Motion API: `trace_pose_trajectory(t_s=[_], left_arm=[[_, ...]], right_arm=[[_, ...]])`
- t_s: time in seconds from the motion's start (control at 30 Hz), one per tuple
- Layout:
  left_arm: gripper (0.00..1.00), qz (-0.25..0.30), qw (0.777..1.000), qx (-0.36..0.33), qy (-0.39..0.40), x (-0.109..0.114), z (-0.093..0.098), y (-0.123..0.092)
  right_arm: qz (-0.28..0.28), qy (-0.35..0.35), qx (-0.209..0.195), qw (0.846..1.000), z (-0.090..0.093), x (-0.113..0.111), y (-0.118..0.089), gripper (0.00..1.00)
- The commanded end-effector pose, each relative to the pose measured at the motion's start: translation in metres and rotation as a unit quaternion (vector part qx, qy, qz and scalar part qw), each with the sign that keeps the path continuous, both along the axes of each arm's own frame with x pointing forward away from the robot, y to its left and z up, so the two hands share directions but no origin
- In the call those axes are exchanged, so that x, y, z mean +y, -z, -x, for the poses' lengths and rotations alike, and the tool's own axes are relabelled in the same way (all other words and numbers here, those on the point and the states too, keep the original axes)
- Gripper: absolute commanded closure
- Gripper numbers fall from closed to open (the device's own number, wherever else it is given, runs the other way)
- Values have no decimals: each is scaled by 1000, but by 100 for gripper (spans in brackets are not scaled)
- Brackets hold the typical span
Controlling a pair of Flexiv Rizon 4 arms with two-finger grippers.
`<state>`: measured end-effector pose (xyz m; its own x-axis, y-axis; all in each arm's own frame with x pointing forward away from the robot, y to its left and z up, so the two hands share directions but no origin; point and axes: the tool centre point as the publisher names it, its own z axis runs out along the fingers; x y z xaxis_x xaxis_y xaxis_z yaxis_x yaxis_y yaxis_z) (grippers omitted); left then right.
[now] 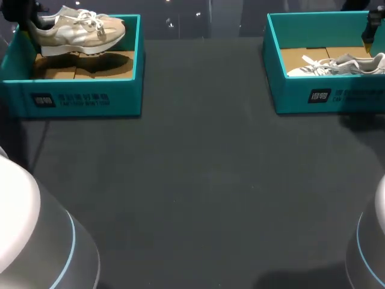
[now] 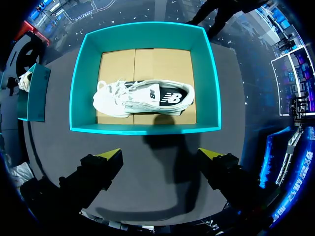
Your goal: Take the shoe out of the shoebox, open the shoe tongue, remove and reinsert the insole, then place the shoe into the shoebox
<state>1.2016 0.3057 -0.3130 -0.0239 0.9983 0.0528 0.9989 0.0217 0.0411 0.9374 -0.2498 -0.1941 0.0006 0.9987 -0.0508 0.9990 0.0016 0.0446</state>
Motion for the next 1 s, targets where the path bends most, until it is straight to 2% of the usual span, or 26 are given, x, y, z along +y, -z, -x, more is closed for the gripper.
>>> trace_pose_trajectory(t_s=[0.03, 0.27, 0.6, 1.0], left_arm=[[100, -3, 1000, -11, 0, -3, 13, -24], [100, -3, 1000, -21, -7, -10, 12, -47], [100, 7, 1000, -29, -9, -12, 19, -93], [100, -11, 999, -45, -14, -26, 54, -145]], right_arm=[[0, 0, 0, 1000, 0, 0, 0, 0], [0, 0, 0, 1000, 0, 0, 0, 0], [0, 0, 0, 1000, 0, 0, 0, 0], [0, 0, 0, 1000, 0, 0, 0, 0]])
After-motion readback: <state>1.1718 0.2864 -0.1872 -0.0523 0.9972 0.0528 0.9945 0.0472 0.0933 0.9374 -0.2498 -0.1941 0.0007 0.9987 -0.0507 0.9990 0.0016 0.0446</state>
